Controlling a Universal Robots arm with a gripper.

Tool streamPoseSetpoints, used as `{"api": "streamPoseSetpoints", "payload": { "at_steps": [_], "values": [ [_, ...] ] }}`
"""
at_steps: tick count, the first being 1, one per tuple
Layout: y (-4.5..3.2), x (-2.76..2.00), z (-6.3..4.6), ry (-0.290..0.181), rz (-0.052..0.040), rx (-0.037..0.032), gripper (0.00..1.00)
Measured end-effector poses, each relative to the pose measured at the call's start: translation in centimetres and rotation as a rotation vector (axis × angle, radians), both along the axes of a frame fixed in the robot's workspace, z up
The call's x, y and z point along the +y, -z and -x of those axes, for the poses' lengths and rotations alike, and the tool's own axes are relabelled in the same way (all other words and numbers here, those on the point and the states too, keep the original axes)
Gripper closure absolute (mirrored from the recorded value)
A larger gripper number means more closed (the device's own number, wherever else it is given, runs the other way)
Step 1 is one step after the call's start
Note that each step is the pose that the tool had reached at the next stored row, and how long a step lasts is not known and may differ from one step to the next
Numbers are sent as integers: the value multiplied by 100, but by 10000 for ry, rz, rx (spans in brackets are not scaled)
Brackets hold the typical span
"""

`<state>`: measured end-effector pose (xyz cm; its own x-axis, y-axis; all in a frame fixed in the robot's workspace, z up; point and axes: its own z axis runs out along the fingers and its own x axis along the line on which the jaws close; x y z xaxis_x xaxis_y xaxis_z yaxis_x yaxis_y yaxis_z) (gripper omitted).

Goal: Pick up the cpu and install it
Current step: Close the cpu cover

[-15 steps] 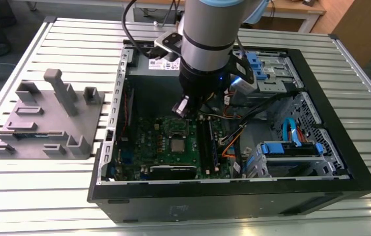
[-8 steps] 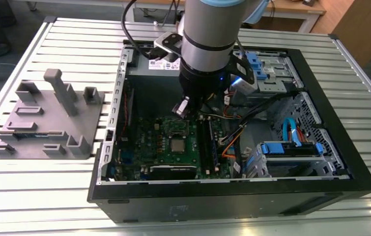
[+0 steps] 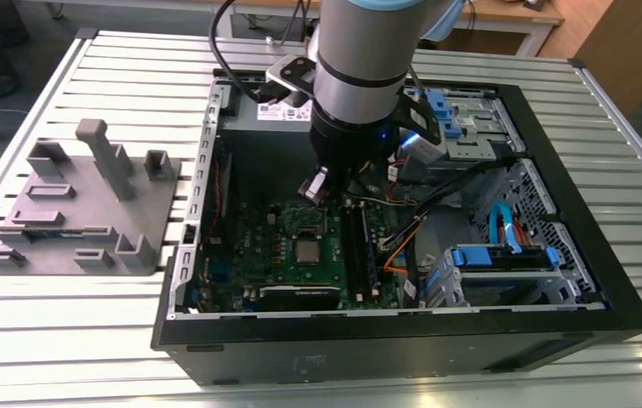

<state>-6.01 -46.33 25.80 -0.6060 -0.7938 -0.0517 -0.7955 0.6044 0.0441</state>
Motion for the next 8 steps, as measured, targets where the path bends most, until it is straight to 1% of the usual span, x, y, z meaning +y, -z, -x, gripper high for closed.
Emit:
{"api": "streamPoseSetpoints", "payload": {
  "at_steps": [8],
  "values": [
    [-17,-5,0,-67,2,1,89]
  ]
}}
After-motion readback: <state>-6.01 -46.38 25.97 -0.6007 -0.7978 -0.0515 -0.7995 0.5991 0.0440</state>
